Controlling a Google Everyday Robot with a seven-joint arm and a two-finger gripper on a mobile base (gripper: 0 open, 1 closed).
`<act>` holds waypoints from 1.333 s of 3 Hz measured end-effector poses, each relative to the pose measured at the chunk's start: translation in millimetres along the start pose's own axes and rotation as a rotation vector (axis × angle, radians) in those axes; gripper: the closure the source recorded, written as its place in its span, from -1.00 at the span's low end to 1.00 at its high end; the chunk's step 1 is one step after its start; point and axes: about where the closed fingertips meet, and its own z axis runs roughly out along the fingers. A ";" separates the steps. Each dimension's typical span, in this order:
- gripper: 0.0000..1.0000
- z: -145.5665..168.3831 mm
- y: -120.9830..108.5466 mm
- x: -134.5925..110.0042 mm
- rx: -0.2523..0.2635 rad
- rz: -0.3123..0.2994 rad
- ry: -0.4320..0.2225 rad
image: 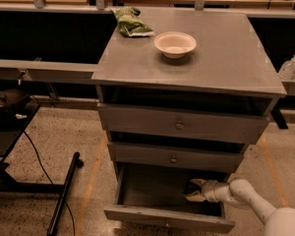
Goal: Place rxbar chocolate into bottom drawer
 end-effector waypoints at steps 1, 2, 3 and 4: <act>0.17 8.0 -1.9 6.3 -0.012 0.006 -0.016; -0.45 13.2 -3.5 8.2 -0.019 0.013 -0.036; -0.91 15.0 -4.3 6.3 -0.020 0.015 -0.053; -1.00 14.4 -4.1 0.9 -0.029 0.014 -0.075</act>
Offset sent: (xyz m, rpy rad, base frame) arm 0.0096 -0.0038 -0.0169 0.0506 0.0004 0.0028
